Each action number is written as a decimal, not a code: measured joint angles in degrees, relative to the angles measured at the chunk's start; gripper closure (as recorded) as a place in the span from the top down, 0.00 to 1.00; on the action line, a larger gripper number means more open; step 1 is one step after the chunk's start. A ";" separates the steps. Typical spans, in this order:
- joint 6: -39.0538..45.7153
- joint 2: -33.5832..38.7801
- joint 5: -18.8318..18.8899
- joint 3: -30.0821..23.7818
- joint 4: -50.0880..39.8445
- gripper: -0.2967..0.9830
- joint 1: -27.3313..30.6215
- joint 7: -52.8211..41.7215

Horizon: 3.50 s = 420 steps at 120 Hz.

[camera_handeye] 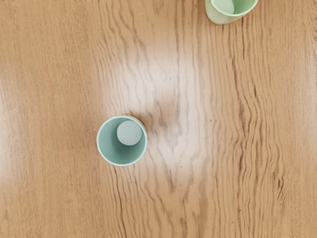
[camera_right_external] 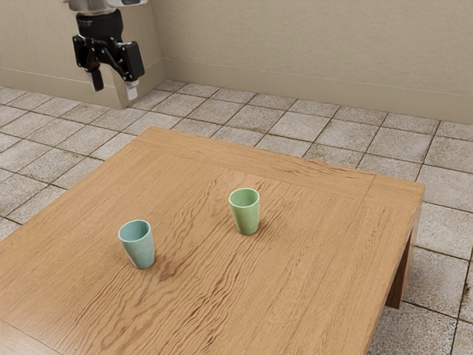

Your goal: Place the right cup onto the left cup

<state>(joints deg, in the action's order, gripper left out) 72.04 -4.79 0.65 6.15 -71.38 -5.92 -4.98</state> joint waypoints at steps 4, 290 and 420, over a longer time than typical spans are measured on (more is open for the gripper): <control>0.02 0.00 -0.01 0.00 0.02 0.77 -0.12 -0.03; 36.83 -37.02 3.65 -11.74 0.20 0.77 2.94 7.30; 39.57 -35.52 3.87 -11.78 -1.53 0.16 2.67 10.62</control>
<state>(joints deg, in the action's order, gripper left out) 111.61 -40.31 4.52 -5.63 -72.92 -3.24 5.64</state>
